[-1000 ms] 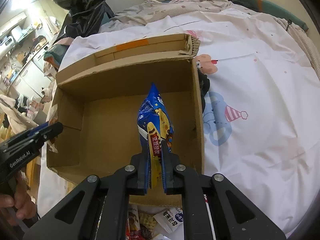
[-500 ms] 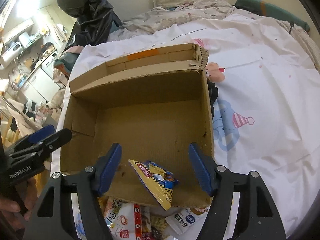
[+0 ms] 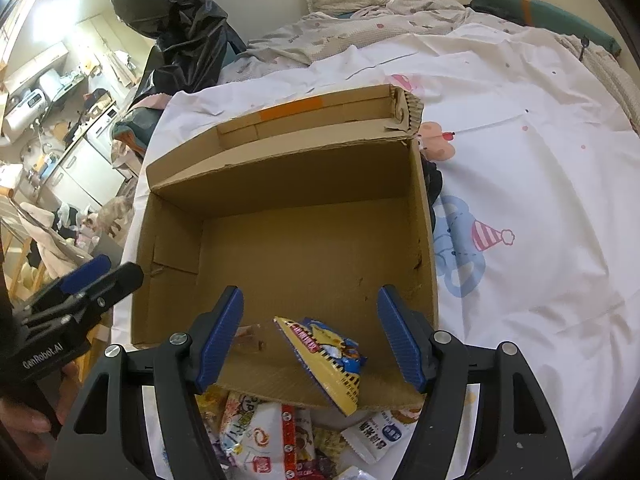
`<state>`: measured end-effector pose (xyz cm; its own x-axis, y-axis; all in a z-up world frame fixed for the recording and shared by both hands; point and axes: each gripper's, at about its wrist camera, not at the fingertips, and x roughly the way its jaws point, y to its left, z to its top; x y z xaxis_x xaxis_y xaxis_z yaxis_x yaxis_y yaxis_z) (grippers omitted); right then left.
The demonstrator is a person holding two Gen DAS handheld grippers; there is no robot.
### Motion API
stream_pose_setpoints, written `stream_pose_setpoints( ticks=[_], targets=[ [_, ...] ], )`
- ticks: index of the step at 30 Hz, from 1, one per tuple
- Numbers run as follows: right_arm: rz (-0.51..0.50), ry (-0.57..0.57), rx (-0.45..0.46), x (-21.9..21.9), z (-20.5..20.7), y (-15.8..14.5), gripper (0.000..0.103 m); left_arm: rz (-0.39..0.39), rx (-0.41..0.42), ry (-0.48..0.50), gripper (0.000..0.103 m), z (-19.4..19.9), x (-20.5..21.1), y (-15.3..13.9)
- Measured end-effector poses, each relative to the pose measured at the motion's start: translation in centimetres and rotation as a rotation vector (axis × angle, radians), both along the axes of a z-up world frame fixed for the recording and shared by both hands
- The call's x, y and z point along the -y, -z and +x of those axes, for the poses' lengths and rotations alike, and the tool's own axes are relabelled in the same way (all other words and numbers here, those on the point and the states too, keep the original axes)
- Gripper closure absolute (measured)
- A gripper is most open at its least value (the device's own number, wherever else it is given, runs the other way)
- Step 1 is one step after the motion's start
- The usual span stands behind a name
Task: Organize snacks
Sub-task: 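Carry both snacks over the box and open both tools to drop them, then grasp the blue fish-cracker bag with the left tool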
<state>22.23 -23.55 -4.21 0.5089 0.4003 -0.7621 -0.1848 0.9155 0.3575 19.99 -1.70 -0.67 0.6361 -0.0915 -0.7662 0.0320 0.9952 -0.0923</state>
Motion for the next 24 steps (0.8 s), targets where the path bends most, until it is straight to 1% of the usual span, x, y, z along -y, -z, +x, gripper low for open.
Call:
stream_pose_setpoints(
  ticks=[3, 6, 8, 9, 11, 15, 18, 21, 24],
  targets=[
    [0.025, 0.011, -0.01, 0.0, -0.7, -0.3, 0.031, -0.012, 0.005, 0.011, 0.022, -0.6, -0.1, -0.4],
    [0.023, 0.007, -0.001, -0.1, -1.6, -0.8, 0.031, -0.008, 0.017, 0.016, 0.021, -1.4, -0.4, -0.9],
    [0.014, -0.006, 0.008, -0.4, -2.2, -1.1, 0.031, -0.005, 0.024, -0.003, 0.015, -2.2, -0.8, -1.1],
    [0.002, -0.013, 0.016, -0.6, -2.6, -1.3, 0.031, -0.011, 0.023, -0.008, 0.015, -2.5, -1.0, -1.1],
    [-0.008, -0.021, 0.026, -0.7, -3.2, -1.5, 0.031, -0.026, 0.014, -0.009, 0.015, -3.4, -1.4, -1.3],
    [-0.003, -0.02, 0.019, -0.5, -4.5, -1.4, 0.031, -0.008, 0.013, -0.014, 0.015, -4.9, -1.7, -1.5],
    [0.004, -0.013, 0.012, -0.3, -5.4, -1.4, 0.031, -0.008, 0.003, -0.021, 0.015, -6.0, -2.1, -1.4],
    [0.014, -0.016, 0.003, -0.1, -6.4, -1.3, 0.031, -0.044, -0.022, -0.025, 0.015, -6.9, -2.5, -1.1],
    [0.005, -0.03, -0.003, 0.0, -7.5, -1.0, 0.031, -0.046, -0.037, -0.037, 0.015, -8.1, -2.9, -0.7]
  ],
)
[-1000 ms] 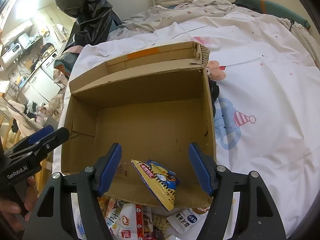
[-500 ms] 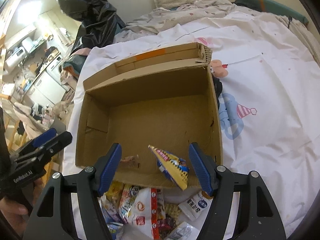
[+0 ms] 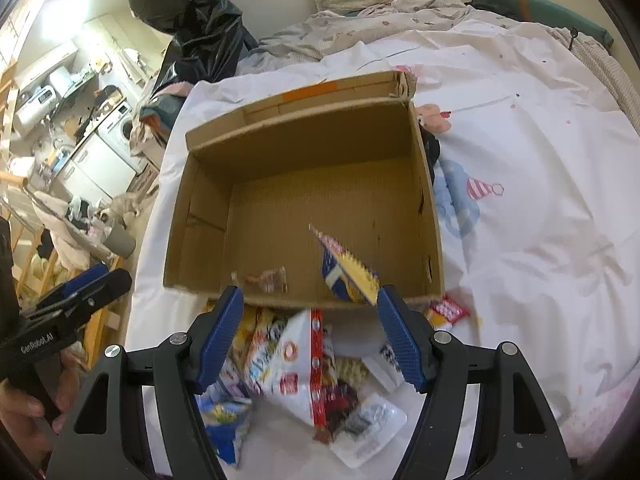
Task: Organize snacks
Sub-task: 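Grasp the blue fish-cracker bag with the left tool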
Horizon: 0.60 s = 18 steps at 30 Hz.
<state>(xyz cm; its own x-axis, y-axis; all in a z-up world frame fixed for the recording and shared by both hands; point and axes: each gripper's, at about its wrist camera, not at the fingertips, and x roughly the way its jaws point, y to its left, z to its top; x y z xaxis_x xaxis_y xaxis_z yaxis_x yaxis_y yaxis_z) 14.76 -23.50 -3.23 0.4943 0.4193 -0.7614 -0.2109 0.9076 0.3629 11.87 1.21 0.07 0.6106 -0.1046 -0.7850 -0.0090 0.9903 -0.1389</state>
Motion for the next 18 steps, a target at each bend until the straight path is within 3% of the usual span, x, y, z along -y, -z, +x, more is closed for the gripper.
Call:
stream_pose_setpoints(
  ticks=[6, 10, 12, 14, 18],
  targets=[
    [0.021, -0.001, -0.041, 0.8, -1.8, 1.0, 0.03, -0.028, -0.072, 0.02, 0.015, -1.6, -0.3, 1.2],
    [0.014, 0.004, -0.053, 1.4, -2.8, 1.5, 0.023, -0.017, -0.116, 0.035, 0.015, -2.5, 0.0, 2.3],
    [0.022, 0.009, -0.077, 1.7, -3.0, 2.1, 0.013, -0.029, -0.131, 0.029, 0.015, -2.7, -0.1, 2.7],
    [0.019, 0.018, -0.086, 1.8, -3.1, 2.5, 0.013, -0.054, -0.154, 0.033, 0.015, -2.7, 0.1, 3.3],
    [0.018, 0.022, -0.101, 2.1, -3.0, 3.0, 0.013, -0.031, -0.196, 0.062, 0.015, -2.8, 0.8, 4.3]
  ],
)
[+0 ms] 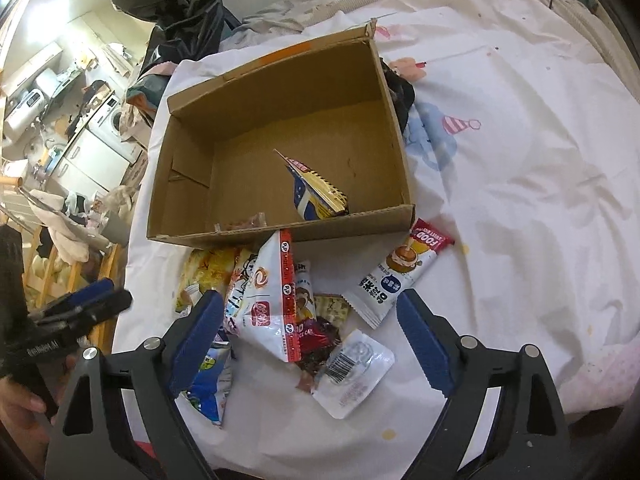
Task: Organize snacks
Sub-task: 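Grasp the blue fish-cracker bag with the left tool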
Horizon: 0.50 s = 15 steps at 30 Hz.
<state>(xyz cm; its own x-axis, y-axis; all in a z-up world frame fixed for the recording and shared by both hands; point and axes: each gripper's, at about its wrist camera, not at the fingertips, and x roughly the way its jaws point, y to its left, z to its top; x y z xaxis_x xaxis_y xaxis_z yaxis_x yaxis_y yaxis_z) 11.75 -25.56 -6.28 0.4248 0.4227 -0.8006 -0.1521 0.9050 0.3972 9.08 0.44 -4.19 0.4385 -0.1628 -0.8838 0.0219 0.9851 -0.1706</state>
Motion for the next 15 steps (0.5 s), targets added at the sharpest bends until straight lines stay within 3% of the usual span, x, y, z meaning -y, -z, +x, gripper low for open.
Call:
stream_pose_setpoints(
  ticks=[4, 8, 15],
  targets=[
    [0.001, 0.008, -0.003, 0.1, 0.2, 0.0, 0.013, -0.008, -0.087, 0.029, 0.015, -0.2, 0.4, 1.7],
    [0.003, 0.01, -0.006, -0.2, 0.4, 0.0, 0.013, -0.045, -0.236, 0.053, 0.015, -0.2, 1.2, 4.9],
    [0.011, 0.016, -0.012, 0.0, 0.6, 0.1, 0.013, 0.024, -0.305, 0.148, 0.015, -0.1, 4.4, 7.2]
  ],
)
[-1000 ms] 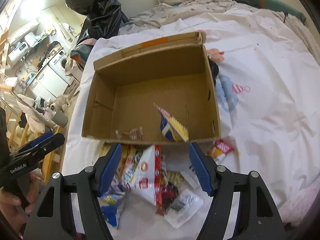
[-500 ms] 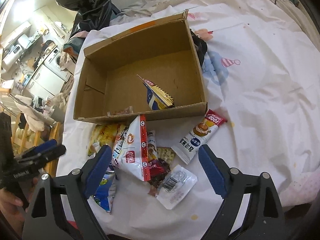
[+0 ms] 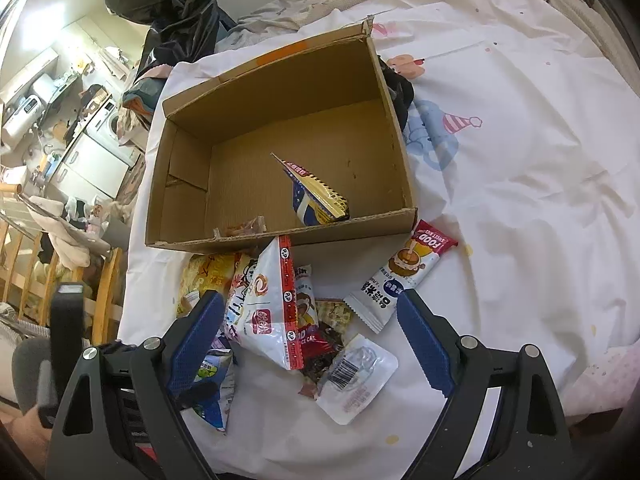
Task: Organize snacks
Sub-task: 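Grasp the blue fish-cracker bag with the left tool, then lift the fish-cracker bag with the left tool while the right tool grasps the white-red packet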
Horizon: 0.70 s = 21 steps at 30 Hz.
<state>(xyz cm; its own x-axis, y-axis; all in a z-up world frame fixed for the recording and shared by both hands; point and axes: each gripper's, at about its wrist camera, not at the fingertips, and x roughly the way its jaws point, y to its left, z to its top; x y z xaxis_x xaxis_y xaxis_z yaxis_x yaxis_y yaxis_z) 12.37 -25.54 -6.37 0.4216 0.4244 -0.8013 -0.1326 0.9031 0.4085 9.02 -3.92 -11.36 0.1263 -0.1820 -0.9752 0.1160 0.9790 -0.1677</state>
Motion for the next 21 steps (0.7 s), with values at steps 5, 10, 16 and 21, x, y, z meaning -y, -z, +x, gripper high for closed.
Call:
stream_pose_setpoints(
  ticks=[5, 10, 16, 21],
  targets=[
    [0.005, 0.024, -0.012, 0.6, 0.1, 0.2, 0.013, 0.051, -0.039, 0.022, 0.015, 0.3, 0.8, 1.4],
    [0.005, 0.038, -0.015, 0.9, 0.2, 0.2, 0.013, 0.037, -0.044, 0.045, 0.037, -0.5, 1.4, 1.5],
    [0.014, 0.044, -0.025, 1.0, 0.4, 0.4, 0.013, -0.032, -0.037, 0.022, 0.047, -1.8, 0.5, -0.7],
    [0.052, 0.025, -0.027, 0.8, 0.4, 0.5, 0.013, -0.106, 0.091, 0.024, 0.046, -1.6, -0.6, -5.7]
  ],
)
